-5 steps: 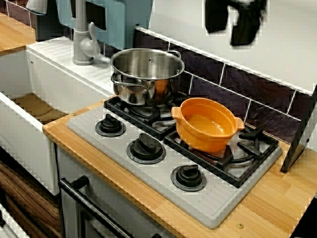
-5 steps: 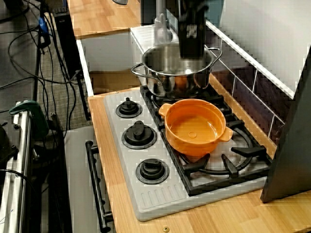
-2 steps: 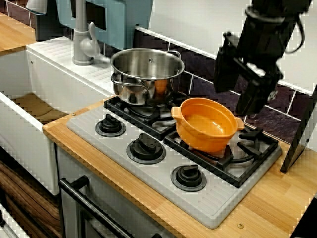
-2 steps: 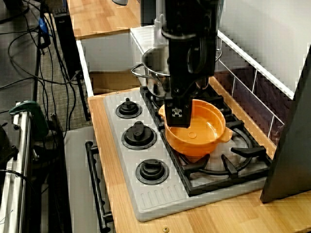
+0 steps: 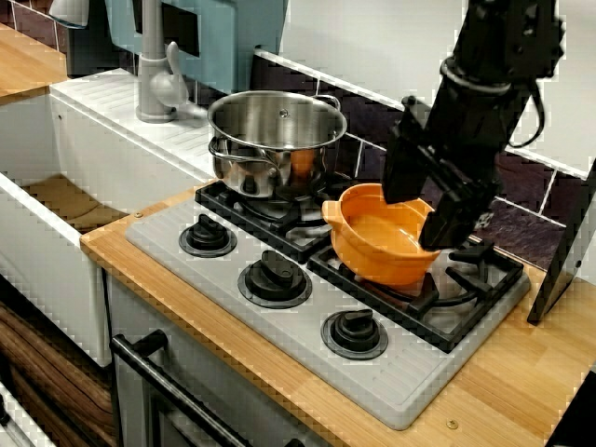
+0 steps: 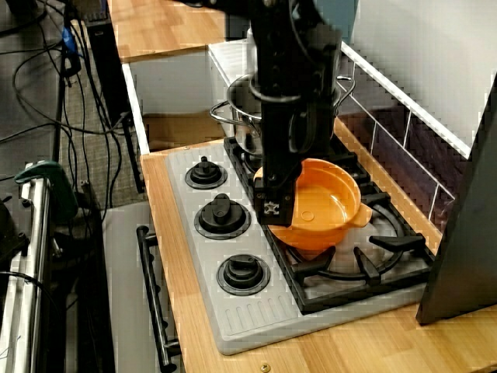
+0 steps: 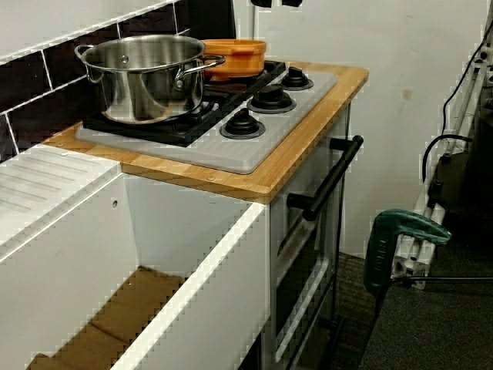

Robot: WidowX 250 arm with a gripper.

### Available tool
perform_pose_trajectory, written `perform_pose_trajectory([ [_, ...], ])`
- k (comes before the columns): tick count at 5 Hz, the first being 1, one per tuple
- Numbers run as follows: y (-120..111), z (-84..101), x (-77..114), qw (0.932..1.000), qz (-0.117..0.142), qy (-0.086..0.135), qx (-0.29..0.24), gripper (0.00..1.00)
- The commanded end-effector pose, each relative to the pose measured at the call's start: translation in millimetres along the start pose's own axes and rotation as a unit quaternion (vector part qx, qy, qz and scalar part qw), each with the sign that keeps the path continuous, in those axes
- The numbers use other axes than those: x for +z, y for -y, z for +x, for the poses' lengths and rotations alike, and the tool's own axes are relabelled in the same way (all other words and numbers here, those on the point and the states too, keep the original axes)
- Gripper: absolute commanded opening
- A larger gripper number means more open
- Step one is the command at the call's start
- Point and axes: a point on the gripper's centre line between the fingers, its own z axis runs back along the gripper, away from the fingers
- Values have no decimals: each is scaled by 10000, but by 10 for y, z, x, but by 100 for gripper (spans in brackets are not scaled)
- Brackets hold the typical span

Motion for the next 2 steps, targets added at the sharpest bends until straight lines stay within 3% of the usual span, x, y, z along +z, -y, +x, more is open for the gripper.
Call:
perform_pose_trajectory([
  [1, -319, -24, 483, 9986, 37, 524, 63, 100],
  [2, -523, -99, 739, 9973, 3, 717, 139, 100],
])
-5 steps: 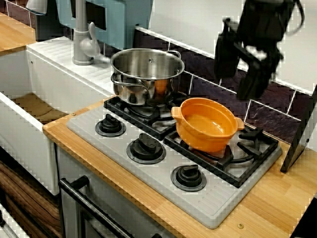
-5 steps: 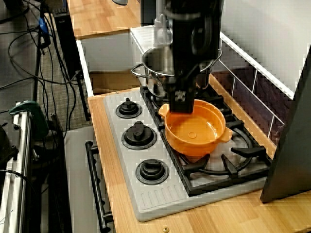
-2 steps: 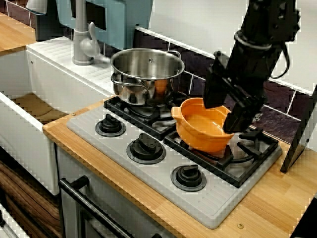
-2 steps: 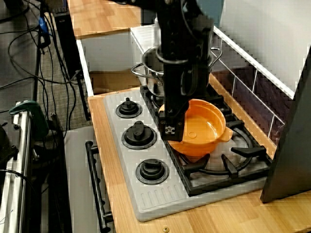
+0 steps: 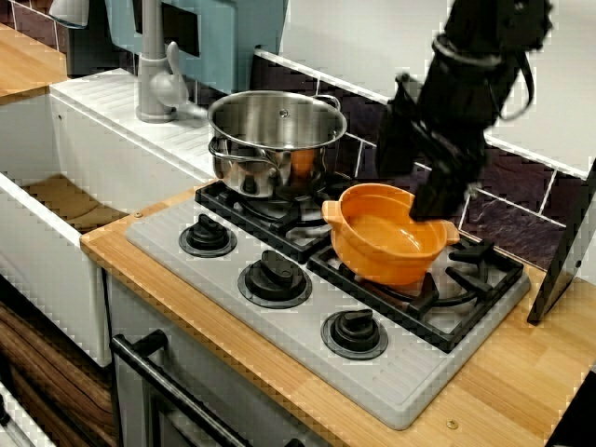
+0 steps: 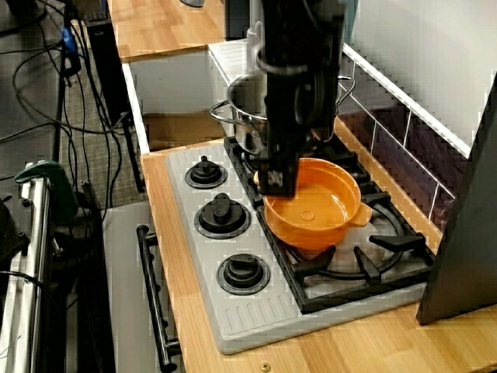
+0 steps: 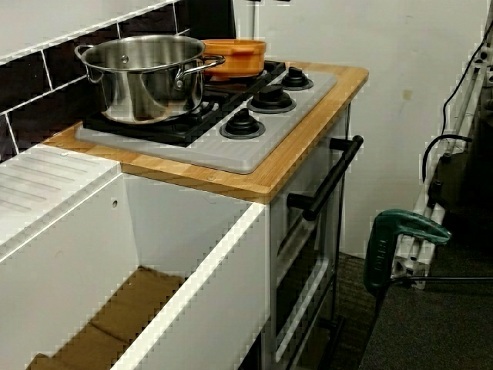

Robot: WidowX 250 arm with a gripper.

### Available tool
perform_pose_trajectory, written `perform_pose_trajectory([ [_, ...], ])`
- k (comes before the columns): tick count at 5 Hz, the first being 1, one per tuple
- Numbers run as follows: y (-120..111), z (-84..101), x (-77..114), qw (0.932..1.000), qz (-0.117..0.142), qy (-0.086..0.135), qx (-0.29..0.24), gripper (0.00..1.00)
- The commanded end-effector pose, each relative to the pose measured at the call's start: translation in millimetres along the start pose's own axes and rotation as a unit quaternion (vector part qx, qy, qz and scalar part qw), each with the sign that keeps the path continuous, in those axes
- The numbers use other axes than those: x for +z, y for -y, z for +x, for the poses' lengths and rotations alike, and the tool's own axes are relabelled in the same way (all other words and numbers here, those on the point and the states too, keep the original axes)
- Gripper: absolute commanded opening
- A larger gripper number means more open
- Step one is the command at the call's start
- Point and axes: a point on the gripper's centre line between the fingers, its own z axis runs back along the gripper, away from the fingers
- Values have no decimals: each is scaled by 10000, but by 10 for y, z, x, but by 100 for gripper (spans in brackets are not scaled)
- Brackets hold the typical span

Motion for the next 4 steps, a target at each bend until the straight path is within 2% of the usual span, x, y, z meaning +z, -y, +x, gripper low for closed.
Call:
perform_pose_trajectory([
  [1, -490, -187, 737, 9956, -133, 920, -91, 100],
  [2, -537, -207, 835, 9921, -38, 1119, -573, 100],
  [3, -432, -133, 745, 9857, 290, 993, -1328, 100],
  [4, -286, -29, 550, 9704, 374, 948, -2191, 100],
])
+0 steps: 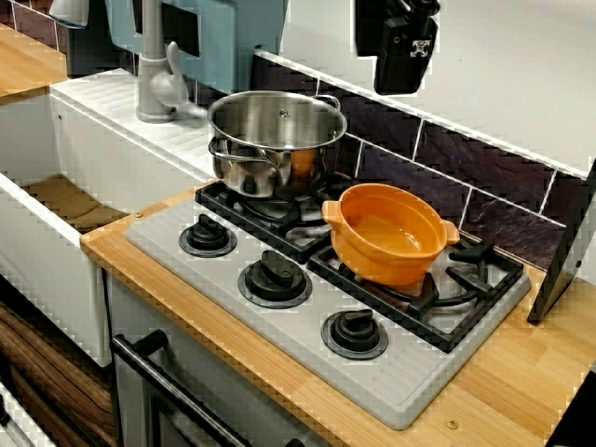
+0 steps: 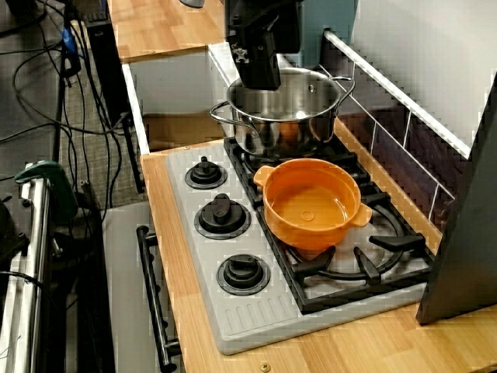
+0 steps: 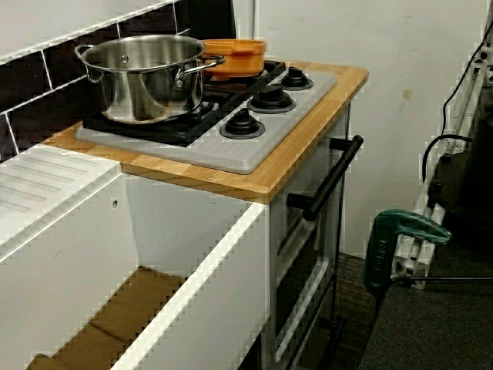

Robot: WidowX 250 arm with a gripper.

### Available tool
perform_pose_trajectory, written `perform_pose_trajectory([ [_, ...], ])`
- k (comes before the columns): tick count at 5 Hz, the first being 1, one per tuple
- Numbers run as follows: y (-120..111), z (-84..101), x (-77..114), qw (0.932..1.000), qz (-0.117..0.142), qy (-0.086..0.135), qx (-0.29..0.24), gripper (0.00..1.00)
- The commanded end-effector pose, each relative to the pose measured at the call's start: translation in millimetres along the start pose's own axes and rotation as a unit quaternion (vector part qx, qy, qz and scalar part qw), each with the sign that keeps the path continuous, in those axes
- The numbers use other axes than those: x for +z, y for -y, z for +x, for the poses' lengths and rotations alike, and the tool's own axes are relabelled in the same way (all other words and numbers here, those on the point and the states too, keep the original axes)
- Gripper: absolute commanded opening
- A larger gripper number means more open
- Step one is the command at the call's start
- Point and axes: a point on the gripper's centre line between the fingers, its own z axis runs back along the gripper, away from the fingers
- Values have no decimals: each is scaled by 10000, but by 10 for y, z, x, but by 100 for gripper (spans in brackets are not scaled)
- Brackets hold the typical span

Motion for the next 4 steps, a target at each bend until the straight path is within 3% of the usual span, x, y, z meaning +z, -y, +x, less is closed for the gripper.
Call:
perform_pose_trajectory([
  [1, 321, 218, -291, 9835, -54, 131, -1801, 100],
  [2, 476, 175, -509, 9806, 17, -4, -1958, 100],
  [3, 495, 117, -698, 9814, -118, -151, -1912, 100],
  [4, 476, -43, -772, 9826, -109, -140, -1846, 100],
])
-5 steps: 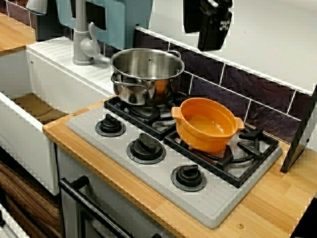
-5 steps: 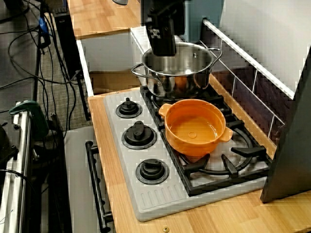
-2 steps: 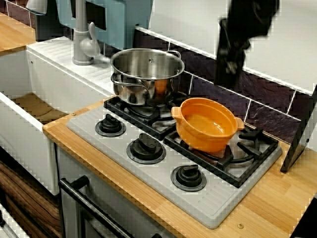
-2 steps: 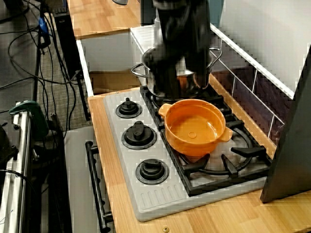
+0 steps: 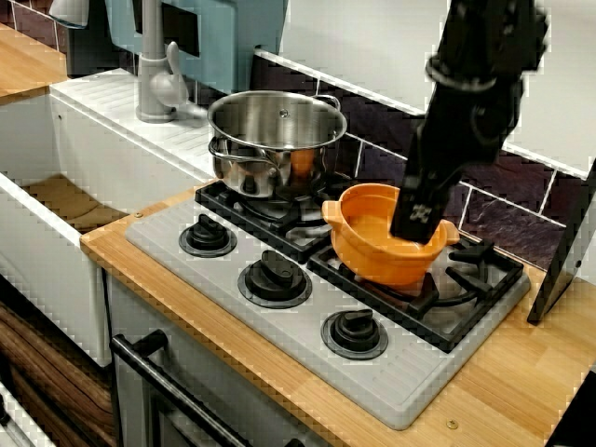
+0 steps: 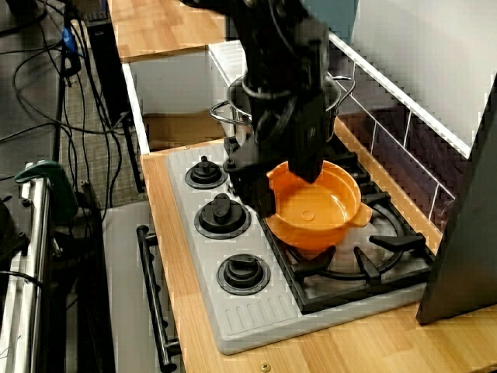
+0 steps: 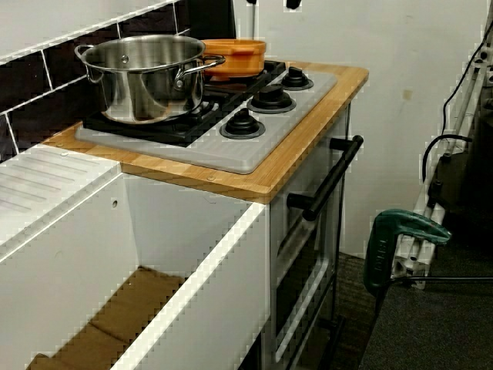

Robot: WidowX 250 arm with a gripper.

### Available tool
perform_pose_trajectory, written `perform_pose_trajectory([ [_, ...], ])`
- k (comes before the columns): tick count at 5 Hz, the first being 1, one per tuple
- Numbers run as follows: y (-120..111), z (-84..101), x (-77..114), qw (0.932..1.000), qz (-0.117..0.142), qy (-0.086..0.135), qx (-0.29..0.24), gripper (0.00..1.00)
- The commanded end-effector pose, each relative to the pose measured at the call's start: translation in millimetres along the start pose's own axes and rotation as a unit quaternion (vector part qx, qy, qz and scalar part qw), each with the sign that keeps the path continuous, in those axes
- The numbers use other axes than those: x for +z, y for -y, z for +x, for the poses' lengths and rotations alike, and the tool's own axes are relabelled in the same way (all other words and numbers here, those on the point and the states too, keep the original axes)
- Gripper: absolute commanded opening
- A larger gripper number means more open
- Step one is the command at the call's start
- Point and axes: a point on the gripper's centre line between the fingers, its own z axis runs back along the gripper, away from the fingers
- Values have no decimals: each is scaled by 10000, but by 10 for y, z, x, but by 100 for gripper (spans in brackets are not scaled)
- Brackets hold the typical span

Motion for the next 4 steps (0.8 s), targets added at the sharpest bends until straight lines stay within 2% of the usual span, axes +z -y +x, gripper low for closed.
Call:
perform_pose_trajectory([
  [1, -17, -302, -56, 9992, 158, 175, 323, 100],
  [4, -46, -291, -249, 9983, 55, 51, 580, 100],
])
